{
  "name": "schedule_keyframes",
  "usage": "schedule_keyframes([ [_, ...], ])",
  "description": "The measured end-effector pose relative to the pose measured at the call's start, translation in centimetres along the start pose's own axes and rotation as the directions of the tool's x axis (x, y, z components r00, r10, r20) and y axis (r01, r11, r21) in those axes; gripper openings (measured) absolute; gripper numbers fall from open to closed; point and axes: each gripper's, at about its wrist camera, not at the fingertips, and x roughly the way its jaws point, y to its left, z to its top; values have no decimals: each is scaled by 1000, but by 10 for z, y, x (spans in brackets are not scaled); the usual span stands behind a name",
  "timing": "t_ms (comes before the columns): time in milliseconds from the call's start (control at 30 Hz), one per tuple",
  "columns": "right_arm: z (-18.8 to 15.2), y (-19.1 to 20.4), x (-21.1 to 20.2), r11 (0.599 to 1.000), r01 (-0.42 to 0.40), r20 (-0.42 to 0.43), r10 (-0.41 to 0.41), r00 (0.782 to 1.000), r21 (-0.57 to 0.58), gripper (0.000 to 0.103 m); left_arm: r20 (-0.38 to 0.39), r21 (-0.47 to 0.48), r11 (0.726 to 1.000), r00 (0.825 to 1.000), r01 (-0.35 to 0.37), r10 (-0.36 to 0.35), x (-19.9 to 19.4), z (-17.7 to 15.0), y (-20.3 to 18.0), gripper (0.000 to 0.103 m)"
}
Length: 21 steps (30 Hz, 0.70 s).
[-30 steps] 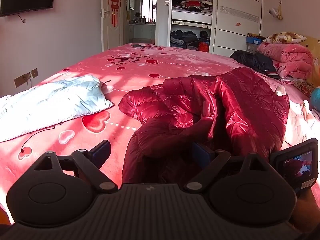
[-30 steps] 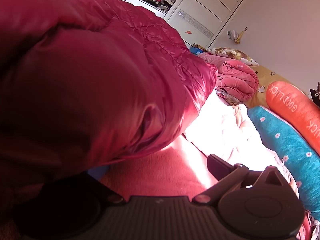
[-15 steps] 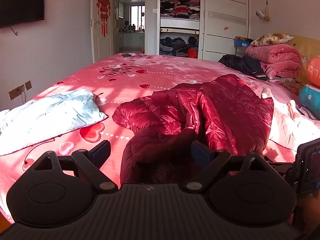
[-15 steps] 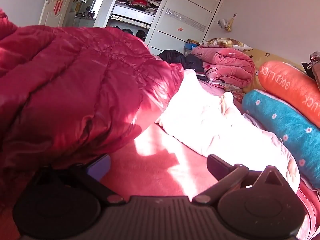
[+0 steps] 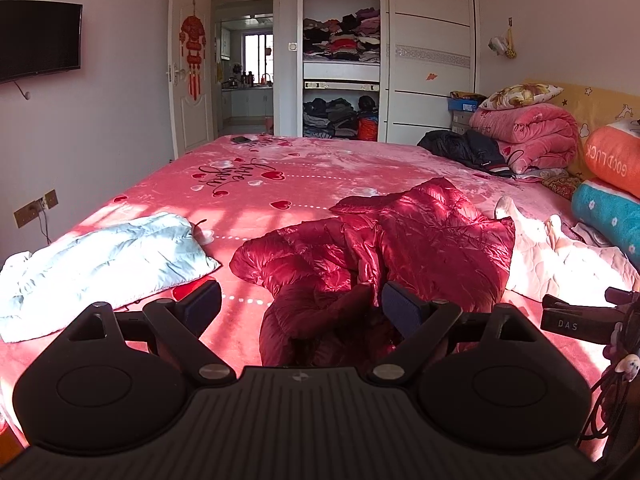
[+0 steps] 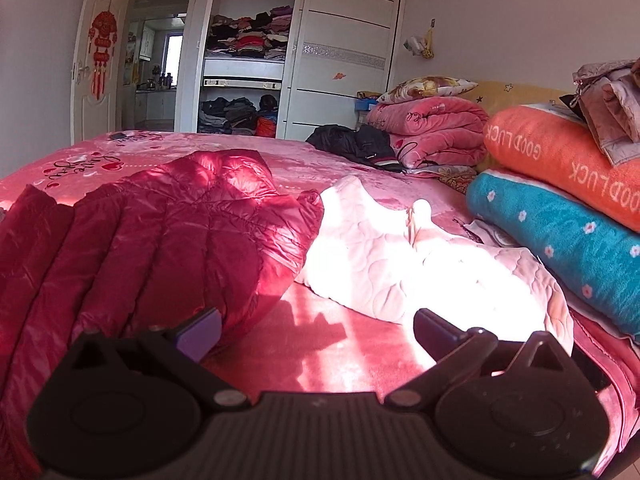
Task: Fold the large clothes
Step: 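Move both grippers toward the crumpled red down jacket on the bed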
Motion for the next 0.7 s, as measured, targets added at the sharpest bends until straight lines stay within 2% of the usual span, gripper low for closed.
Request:
schedule_keyframes([
  [300,26,6,-69,999,-20,32,19,999,25,101,64,6,1000,998,15,-15,-24,0,11,103],
  [700,51,32,-126,995,-100,93,98,991,13,101,135,-42,999,990,-25,31,-48,-4,34,103],
])
